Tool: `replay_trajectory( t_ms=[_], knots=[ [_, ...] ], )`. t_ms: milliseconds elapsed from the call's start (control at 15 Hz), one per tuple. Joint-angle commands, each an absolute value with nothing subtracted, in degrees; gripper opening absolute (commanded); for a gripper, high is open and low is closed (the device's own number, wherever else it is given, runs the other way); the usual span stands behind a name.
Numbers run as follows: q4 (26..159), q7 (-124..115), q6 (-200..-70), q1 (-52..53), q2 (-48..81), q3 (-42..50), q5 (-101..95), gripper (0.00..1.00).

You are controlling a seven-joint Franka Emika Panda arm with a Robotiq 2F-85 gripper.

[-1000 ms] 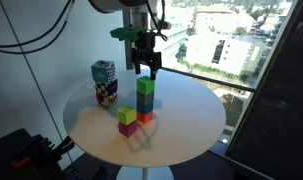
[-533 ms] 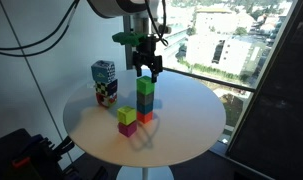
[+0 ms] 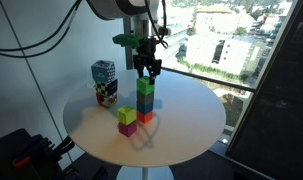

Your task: Put the green block on the yellow block

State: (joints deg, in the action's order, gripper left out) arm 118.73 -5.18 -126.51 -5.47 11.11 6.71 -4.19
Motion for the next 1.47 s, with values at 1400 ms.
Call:
replay_trajectory(
  t_ms=[1400],
  knots=[
    [127.23, 3.35, -123.13, -5.94, -2.57, 6.73, -7.0, 0.28]
  ],
)
